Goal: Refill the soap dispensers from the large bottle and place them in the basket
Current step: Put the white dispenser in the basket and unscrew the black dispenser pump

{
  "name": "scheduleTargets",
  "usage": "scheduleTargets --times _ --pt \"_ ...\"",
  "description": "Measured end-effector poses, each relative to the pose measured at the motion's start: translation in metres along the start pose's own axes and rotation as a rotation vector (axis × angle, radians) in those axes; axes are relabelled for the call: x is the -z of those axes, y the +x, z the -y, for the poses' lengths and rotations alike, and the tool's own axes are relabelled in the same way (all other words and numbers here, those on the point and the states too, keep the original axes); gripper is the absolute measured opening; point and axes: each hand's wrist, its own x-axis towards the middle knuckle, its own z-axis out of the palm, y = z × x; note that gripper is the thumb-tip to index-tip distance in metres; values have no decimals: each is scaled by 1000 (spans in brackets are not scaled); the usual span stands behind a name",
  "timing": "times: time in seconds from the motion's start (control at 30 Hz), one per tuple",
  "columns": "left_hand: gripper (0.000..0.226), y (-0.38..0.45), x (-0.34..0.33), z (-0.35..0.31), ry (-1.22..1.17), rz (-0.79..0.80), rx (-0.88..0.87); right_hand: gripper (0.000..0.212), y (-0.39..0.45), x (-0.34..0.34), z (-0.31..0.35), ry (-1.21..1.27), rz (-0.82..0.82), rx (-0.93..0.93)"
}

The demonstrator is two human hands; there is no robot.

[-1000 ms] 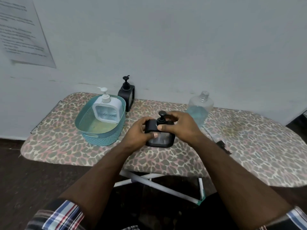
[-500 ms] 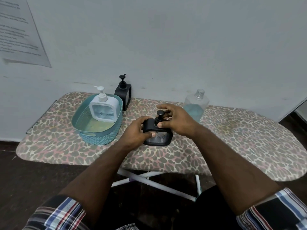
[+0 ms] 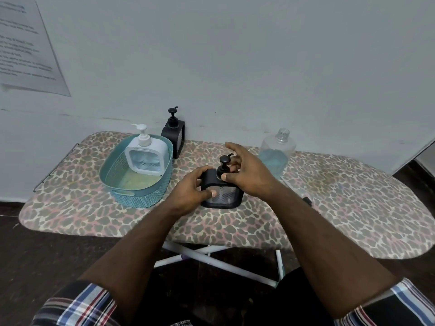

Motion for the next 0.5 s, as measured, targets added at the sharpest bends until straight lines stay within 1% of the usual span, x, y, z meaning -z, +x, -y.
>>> scheduleTargets --times 0.07,0.1,0.17,0.2,0.3,0.4,0.5 --pt "59 -1 0 1 -7 5 -11 93 0 -1 0 -51 -35 11" --pt "59 -1 0 1 -11 5 -12 93 -1 -3 1 -79 -55 14" --pt "58 -2 0 2 -16 2 -9 85 -1 -5 3 -91 -63 10" --pt "58 -2 0 3 -17 -3 -8 82 0 -4 4 -68 -40 6" --pt "60 -2 1 3 -2 -11 -4 83 0 -2 6 12 24 -6" --pt "62 -2 1 4 -11 -4 -7 87 0 -6 5 -54 -37 7" --pt "60 -3 0 2 2 -8 -6 79 1 -6 9 -104 -53 -3"
